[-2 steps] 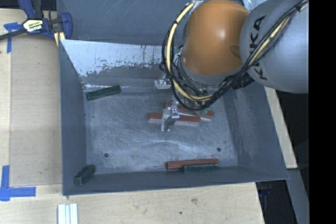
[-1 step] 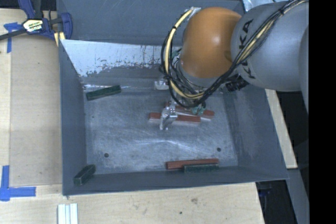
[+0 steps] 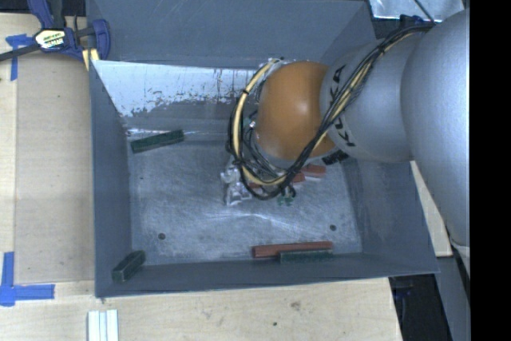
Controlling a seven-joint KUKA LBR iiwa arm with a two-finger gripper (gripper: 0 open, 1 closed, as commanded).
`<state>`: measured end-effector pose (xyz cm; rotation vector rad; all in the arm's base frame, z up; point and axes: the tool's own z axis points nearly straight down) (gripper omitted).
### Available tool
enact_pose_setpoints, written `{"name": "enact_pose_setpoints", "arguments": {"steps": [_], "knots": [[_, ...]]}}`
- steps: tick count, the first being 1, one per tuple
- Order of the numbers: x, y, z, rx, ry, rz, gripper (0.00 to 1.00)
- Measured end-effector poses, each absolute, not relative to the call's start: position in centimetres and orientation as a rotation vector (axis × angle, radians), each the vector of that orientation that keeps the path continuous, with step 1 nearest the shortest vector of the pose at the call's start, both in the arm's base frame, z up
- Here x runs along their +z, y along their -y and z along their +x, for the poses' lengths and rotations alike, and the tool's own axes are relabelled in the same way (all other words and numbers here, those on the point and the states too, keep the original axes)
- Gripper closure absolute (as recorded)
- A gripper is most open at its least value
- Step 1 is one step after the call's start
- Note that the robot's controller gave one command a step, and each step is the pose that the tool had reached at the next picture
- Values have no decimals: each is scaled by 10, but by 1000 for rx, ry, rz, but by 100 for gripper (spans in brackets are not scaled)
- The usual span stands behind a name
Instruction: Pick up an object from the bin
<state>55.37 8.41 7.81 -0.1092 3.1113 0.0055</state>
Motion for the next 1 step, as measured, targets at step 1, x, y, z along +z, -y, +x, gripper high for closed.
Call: {"name": "enact_pose_setpoints", "arguments": {"steps": [1], "knots": [[78,-84,554,5,-3111,-109,100]]}}
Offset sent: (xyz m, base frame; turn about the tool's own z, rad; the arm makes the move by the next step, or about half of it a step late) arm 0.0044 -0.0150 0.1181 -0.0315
